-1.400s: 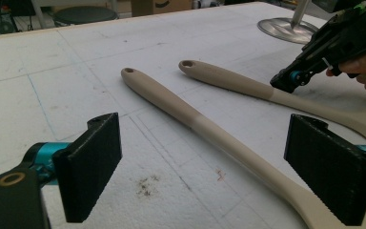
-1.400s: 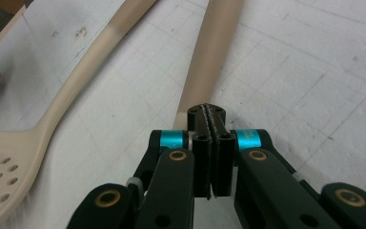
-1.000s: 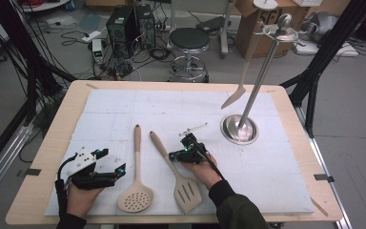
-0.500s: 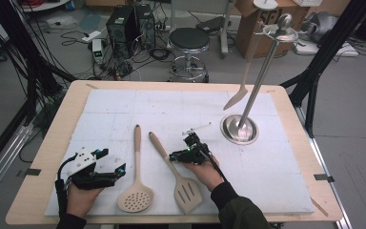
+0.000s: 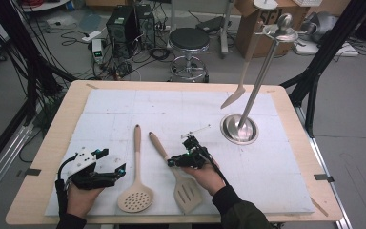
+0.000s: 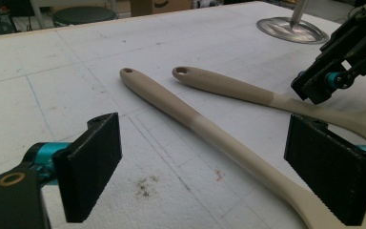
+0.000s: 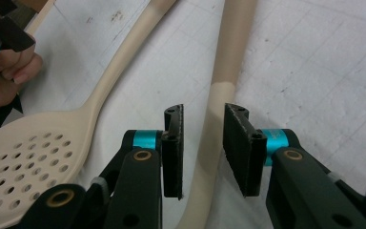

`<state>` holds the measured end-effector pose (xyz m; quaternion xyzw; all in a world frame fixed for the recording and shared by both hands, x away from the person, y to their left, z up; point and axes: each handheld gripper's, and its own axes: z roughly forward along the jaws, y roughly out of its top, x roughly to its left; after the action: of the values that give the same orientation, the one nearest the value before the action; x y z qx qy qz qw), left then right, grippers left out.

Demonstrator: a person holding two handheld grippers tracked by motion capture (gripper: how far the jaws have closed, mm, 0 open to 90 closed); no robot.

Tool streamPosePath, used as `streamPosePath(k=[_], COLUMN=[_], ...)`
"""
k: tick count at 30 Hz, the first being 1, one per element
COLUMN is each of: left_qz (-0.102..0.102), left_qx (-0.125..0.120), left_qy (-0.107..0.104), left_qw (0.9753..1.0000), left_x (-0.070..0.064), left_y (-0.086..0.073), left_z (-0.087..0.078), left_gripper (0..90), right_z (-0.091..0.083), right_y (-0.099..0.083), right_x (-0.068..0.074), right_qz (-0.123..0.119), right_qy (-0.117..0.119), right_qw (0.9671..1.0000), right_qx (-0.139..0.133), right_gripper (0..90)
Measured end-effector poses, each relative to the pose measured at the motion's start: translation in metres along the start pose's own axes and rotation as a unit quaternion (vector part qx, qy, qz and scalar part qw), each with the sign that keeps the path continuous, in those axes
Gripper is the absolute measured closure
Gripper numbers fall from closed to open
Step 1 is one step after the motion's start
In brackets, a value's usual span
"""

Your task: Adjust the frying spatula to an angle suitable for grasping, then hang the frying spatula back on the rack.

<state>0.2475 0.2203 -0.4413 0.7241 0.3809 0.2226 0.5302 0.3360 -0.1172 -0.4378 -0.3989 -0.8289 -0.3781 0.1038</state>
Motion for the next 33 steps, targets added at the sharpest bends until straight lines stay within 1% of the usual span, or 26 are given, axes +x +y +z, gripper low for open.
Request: streamPosePath(k=[2, 6, 23, 29, 33], left_qz=[-0.001, -0.001, 0.000, -0.001, -0.001], left_qx=[-0.001, -0.001, -0.003, -0.005, -0.005], left_qy=[0.001, 0.000, 0.000, 0.000, 0.001], left_qw=[1.0000, 1.0000, 1.0000, 1.0000, 1.0000], left_x=[0.000, 0.000, -0.001, 0.000, -0.001], left_y=[0.000, 0.000, 0.001, 0.001, 0.001], left_z=[0.000, 0.000, -0.001, -0.001, 0.000], left_gripper=[13.0, 13.0, 13.0, 13.0, 13.0], right_z=[-0.001, -0.001, -0.006, -0.006, -0.004], right_y=[-0.002, -0.006, -0.019, -0.020, -0.020], right_x=[0.001, 0.002, 0.005, 0.006, 0.007], right_qz=[0.000, 0.008, 0.012, 0.013, 0.014], right_qy=[0.000, -0.001, -0.004, -0.007, -0.007], right_qw=[1.0000, 0.9999, 0.9999, 0.9999, 0.9998], right_qx=[0.001, 0.006, 0.007, 0.008, 0.016], right_gripper=[68.9, 68.6, 67.1, 65.5, 63.5])
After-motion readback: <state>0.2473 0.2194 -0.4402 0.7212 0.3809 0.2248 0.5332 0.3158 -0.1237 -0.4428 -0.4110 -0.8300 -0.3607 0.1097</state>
